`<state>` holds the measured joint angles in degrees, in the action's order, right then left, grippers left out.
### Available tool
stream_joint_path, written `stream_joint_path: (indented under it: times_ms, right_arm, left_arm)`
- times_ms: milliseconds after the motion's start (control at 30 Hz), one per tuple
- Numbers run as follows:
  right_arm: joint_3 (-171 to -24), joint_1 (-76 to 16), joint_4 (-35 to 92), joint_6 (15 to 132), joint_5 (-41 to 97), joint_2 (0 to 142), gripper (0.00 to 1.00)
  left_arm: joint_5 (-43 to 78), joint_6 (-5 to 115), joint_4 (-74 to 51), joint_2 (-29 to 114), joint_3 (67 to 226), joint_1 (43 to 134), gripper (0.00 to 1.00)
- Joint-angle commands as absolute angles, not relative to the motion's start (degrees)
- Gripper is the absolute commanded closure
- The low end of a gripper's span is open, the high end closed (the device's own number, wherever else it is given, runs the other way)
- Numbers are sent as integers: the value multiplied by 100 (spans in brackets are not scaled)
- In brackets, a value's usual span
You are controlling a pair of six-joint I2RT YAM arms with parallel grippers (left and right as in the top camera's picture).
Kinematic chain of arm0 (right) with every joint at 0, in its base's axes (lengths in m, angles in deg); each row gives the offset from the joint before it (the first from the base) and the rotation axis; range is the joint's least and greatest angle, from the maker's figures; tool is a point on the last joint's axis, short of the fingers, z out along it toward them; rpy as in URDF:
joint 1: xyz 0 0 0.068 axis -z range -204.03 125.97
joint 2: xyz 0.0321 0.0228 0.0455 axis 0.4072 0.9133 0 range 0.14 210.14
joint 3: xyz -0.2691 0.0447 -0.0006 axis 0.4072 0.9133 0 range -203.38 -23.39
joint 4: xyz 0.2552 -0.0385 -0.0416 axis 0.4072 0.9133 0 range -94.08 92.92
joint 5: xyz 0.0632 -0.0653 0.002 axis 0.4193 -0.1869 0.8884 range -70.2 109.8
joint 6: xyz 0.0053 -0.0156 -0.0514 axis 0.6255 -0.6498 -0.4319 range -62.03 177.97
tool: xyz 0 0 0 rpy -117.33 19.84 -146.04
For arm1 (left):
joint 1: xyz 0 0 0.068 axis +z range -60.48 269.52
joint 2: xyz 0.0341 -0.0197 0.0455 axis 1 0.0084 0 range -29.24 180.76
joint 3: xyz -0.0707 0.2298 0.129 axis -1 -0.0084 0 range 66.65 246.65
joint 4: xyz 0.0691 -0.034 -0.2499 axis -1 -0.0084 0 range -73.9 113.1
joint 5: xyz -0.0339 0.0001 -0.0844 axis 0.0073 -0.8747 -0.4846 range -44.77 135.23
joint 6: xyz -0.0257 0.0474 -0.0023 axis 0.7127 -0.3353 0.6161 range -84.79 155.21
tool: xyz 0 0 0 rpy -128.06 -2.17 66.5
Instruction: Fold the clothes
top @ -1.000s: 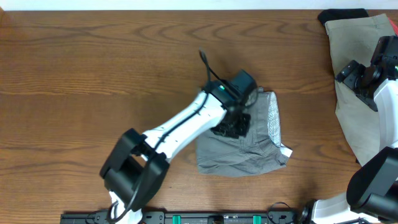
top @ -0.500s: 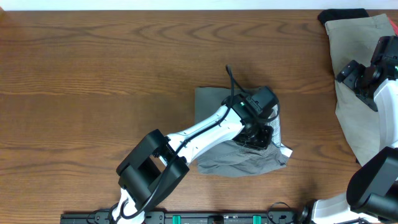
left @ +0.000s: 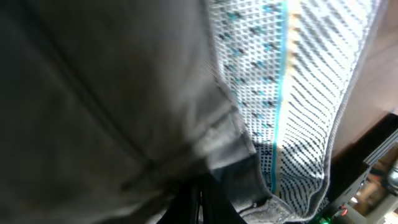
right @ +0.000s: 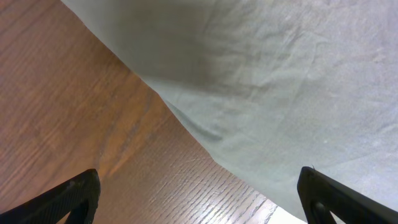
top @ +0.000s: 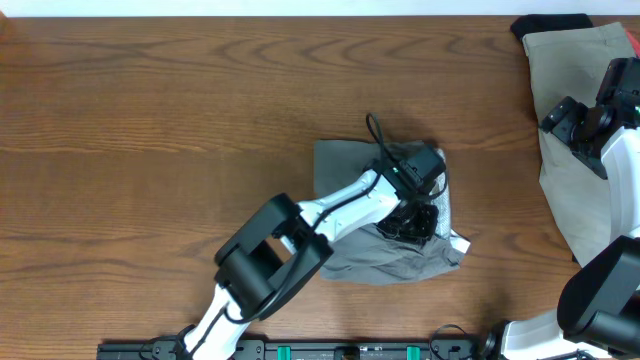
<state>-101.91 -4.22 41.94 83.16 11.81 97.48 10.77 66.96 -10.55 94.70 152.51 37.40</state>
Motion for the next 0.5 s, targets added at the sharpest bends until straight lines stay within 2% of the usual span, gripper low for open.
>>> stream_joint_path:
  times_ms: [0,200,467]
  right_arm:
    - [-10199,-395,4194,8277,1103,9656,1]
    - [-10199,-395,4196,8277,1103,9658,1]
    - [-10199,-395,4196,8277,1103,9658,1]
  left_arm:
    - [683,6748,-1062,9649,15236,3690,94]
    - [679,6853,-1066,9485,15253,3681,94]
    - [732,6547,-1383,8598,15253,3843,93]
